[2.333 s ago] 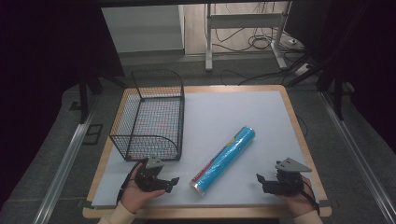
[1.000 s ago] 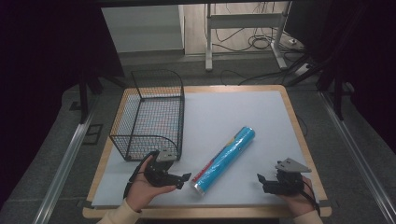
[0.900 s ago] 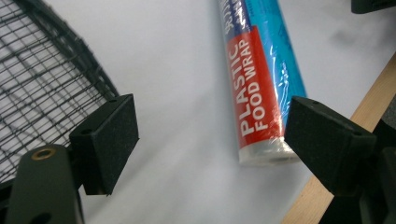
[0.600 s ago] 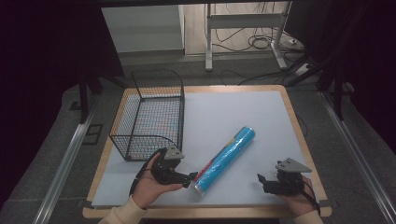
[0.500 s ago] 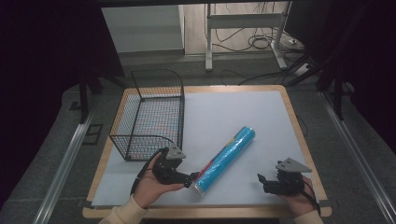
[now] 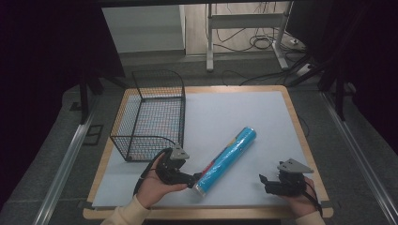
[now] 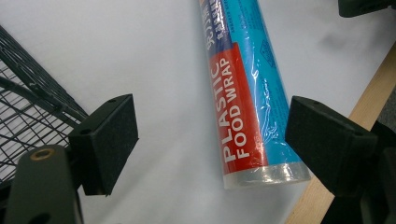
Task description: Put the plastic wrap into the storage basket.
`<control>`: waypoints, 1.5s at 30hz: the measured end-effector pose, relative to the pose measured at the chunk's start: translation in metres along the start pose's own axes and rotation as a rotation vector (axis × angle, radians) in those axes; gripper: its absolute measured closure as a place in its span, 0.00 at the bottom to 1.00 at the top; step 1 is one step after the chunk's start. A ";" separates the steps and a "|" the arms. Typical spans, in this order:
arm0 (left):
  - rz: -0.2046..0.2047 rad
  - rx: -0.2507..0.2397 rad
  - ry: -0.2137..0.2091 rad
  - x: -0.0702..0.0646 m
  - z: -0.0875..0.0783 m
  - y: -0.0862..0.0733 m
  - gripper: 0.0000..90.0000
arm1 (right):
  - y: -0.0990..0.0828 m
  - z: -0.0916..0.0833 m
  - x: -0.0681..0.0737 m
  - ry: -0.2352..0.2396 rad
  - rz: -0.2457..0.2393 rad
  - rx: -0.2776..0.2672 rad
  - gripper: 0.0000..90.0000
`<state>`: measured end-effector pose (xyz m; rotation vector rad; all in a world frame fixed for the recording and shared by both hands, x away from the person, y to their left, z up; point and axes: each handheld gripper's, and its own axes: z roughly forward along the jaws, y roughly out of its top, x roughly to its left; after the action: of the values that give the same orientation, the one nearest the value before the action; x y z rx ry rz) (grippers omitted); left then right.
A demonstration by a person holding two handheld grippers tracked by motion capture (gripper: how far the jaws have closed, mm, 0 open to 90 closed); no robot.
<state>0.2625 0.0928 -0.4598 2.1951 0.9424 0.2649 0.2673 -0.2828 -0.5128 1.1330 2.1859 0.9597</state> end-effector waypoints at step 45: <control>0.025 0.021 -0.016 -0.024 0.044 0.042 0.20 | 0.000 -0.002 -0.002 -0.002 -0.001 -0.005 0.12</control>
<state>0.2878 0.0323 -0.4604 2.2267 0.9136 0.2498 0.2667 -0.2856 -0.5112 1.1304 2.1809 0.9628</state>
